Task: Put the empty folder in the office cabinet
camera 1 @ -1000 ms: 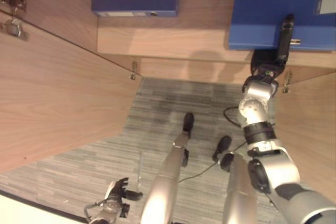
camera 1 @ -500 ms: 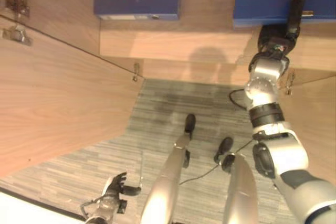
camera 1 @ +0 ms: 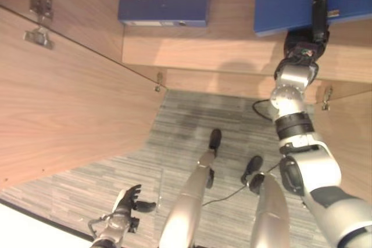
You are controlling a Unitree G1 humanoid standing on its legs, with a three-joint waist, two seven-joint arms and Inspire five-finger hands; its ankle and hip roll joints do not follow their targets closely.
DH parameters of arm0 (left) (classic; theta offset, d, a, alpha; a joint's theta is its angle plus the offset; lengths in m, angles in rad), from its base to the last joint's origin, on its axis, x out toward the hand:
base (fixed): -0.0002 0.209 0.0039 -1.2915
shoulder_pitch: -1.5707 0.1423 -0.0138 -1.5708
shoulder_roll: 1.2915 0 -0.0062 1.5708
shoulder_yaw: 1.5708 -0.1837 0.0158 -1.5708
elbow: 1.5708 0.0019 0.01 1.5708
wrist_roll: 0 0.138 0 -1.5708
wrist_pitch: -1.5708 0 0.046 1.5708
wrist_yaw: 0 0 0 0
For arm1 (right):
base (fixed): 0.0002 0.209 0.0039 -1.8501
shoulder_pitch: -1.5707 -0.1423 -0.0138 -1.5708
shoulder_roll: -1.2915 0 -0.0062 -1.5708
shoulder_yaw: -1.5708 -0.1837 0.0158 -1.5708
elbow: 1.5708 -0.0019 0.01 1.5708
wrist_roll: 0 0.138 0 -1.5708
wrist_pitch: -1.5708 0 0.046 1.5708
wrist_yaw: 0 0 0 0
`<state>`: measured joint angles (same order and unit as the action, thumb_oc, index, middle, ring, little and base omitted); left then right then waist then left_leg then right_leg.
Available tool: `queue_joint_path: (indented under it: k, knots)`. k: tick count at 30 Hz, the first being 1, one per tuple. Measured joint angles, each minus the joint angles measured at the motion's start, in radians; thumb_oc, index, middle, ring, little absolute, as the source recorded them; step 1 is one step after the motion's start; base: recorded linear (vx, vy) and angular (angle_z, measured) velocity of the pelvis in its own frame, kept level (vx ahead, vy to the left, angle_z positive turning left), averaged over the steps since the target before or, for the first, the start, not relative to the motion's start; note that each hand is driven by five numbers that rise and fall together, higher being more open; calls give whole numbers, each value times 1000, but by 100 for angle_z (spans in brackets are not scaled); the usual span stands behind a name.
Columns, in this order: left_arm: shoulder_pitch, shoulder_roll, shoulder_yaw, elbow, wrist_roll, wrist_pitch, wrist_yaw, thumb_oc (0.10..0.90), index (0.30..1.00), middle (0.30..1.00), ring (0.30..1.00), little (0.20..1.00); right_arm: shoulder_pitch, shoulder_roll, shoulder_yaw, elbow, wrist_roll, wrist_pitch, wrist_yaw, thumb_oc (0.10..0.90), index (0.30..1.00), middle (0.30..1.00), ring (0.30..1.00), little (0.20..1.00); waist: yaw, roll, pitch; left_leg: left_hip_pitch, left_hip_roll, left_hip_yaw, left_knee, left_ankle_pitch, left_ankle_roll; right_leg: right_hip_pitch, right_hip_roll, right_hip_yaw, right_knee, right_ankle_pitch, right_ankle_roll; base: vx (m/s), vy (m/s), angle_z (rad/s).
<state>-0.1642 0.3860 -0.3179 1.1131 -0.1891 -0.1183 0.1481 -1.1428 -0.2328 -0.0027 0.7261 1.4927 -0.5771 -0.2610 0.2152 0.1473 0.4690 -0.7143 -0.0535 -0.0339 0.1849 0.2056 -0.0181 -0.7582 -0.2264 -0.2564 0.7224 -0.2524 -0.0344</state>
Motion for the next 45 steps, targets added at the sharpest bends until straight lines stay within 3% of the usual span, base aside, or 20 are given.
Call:
queue_joint_path:
  k: [12, 16, 20, 31, 33, 36, 37, 40, 43, 45]
  knots:
    - [9, 0, -1, -8, 2, -1, 0, 800, 900, 900, 900, 900, 4, 34, -6, 26, 4, 22, 24, 800, 900, 900, 900, 900, -6, 1, 0, 5, -4, 0, -18, 10, 3, 2, -4, -3, -5, 2, 7, -1, 2, 0]
    - [60, -2, -3, -48, 3, -10, 0, 800, 900, 900, 900, 900, 12, 57, 11, -24, 53, 14, 57, 800, 900, 900, 900, 900, 10, 6, 2, 4, -6, -1, -23, 10, 3, 2, 1, -6, -8, 2, 7, -1, -5, 1]
    - [87, -2, -12, -64, 9, -14, 0, 800, 900, 900, 900, 900, 83, 22, 108, -140, 53, 27, 175, 800, 900, 900, 900, 900, 8, 16, 8, 12, -14, -13, -24, 20, 2, 17, -5, -17, -5, -1, 10, -2, -25, 8]
    - [109, -2, -15, -71, 50, -27, -5, 800, 900, 900, 900, 900, 114, -22, 134, -180, 54, 43, 284, 800, 900, 900, 900, 900, 30, 16, 8, 20, -21, -27, -34, 16, 2, 28, -15, -31, -7, -8, 13, -2, -8, 4]
    - [109, -2, -15, -71, 57, -33, -9, 800, 900, 900, 900, 900, 117, -110, 219, -166, 42, 86, 287, 800, 900, 900, 900, 900, 35, 15, 8, 20, -21, -28, -34, 16, 2, 29, -16, -33, -8, -8, 13, -5, -3, 2]
    - [109, -2, -15, -72, 56, -35, -12, 800, 900, 900, 900, 900, 115, -176, 286, -145, 5, 144, 290, 800, 900, 900, 900, 900, 33, 14, 9, 20, -21, -30, -34, 19, 5, 33, -18, -38, -9, -8, 14, -4, -5, 2]
    - [108, -2, -13, -72, 56, -35, -27, 800, 900, 900, 900, 900, 111, -232, 320, -117, -55, 207, 303, 800, 900, 900, 900, 900, 27, 8, 13, 22, -20, -31, -34, 24, 0, 35, -19, -39, -11, -8, 14, 0, 0, 0]
    - [108, 1, -14, -78, 56, -37, -50, 800, 900, 900, 900, 900, 99, -327, 422, -30, -186, 316, 321, 800, 900, 900, 900, 900, 25, -9, 23, 25, -21, -35, -35, 25, 2, 41, -22, -44, -13, -8, 14, 0, 0, 0]
    - [108, 1, -34, -83, 55, -37, -76, 800, 900, 900, 900, 900, 87, -334, 487, 83, -305, 412, 322, 800, 900, 900, 900, 900, 9, -29, 36, 26, -20, -38, -37, 25, 7, 43, -22, -46, -16, -6, 16, 0, 0, 0]
    - [108, 1, -40, -84, 55, -38, -82, 800, 900, 900, 900, 900, 75, -345, 526, 136, -376, 437, 331, 800, 900, 900, 900, 900, 4, -36, 40, 26, -19, -37, -38, 26, 8, 43, -21, -46, -20, -2, 16, -3, 10, -2]
